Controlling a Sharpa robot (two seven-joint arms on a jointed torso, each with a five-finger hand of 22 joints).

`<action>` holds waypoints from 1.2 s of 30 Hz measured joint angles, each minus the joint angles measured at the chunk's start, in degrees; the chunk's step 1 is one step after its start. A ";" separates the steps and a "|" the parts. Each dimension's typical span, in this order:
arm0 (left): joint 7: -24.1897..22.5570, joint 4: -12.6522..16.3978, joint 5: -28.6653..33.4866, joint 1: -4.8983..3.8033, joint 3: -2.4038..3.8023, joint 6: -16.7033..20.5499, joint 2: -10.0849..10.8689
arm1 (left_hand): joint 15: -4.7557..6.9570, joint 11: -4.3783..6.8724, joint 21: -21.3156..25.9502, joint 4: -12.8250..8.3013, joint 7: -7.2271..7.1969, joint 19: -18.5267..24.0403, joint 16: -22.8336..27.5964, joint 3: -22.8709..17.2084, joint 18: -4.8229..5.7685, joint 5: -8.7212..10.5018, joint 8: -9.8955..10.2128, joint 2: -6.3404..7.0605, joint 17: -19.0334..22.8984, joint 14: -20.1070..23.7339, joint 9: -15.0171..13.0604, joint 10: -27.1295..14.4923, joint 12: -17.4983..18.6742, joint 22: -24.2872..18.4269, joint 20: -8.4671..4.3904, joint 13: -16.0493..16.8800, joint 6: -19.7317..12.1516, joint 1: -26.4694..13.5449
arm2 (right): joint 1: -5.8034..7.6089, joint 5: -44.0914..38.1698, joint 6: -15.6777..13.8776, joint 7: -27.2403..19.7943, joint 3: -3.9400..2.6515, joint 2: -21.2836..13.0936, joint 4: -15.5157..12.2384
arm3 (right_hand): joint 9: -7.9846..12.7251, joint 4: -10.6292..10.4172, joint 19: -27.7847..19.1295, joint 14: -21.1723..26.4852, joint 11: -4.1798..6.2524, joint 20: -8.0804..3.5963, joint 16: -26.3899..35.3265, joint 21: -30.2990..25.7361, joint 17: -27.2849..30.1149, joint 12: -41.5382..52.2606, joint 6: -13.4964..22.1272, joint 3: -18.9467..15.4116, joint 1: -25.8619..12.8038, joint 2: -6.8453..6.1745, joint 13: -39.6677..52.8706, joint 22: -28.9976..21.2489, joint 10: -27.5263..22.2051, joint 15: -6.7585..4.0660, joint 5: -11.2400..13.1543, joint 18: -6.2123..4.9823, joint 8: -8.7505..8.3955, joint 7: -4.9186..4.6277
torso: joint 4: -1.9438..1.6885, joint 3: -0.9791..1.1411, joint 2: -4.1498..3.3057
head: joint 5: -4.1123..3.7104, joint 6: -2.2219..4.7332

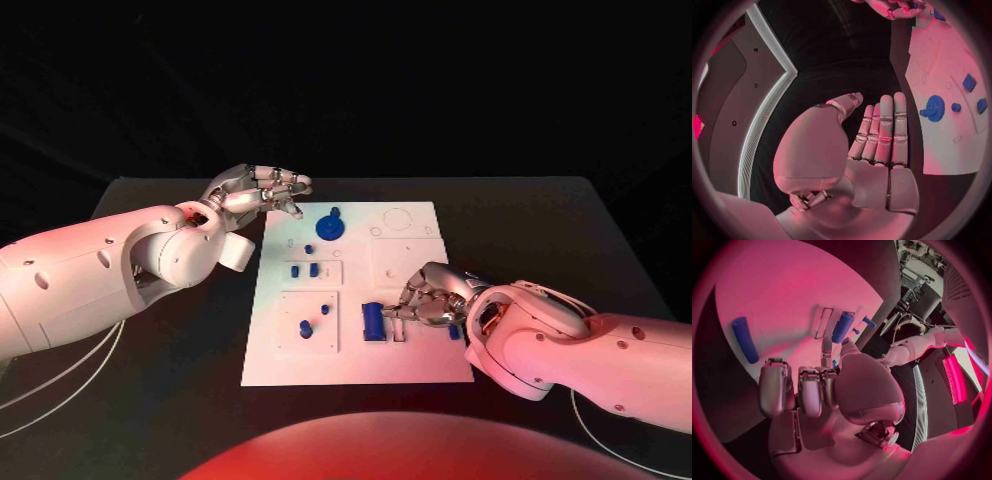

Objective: Assemble the parts on the task board

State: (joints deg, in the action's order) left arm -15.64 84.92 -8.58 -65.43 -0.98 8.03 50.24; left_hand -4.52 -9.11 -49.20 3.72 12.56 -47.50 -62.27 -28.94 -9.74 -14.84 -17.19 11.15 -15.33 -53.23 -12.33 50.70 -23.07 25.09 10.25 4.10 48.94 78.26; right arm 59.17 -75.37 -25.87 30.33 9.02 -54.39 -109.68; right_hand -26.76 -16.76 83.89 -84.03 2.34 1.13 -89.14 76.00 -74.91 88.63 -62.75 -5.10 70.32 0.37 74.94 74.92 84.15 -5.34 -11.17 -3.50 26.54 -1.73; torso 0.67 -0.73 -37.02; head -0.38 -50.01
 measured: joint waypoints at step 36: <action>0.12 0.19 0.00 0.01 -0.01 -0.06 0.31 | 0.00 0.00 0.00 0.00 0.00 -0.21 0.00 0.00 -0.01 0.00 0.25 0.00 0.00 0.00 0.00 0.00 -0.23 -0.07 0.21 0.01 0.00 0.00 | -1.25 -5.48 -2.22 0.09 0.75 -12.85 -2.26 | -1.30 -0.07 0.01 0.01 -1.22 0.43 0.66 -4.22 -0.03 -4.82 1.88 2.60 1.93 -7.03 -0.03 -0.02 -0.21 0.64 1.65 -0.01 -1.93 -1.07 | 0.53 -0.13 0.03 | -1.21 0.00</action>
State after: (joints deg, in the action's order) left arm -15.52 85.11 -8.58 -65.43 -0.99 7.97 50.54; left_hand -4.52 -9.11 -49.20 3.71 12.56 -47.72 -62.27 -28.94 -9.75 -14.84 -16.94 11.16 -15.33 -53.23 -12.33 50.70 -23.30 25.03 10.46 4.12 48.94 78.26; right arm 57.93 -80.85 -28.09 30.42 9.77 -67.24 -111.94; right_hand -28.06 -16.82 83.90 -84.02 1.12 1.56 -88.47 71.77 -74.93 83.82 -60.87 -2.50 72.26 -6.66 74.91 74.90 83.93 -4.71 -9.52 -3.51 24.62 -2.80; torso 1.20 -0.86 -36.99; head -1.59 -50.01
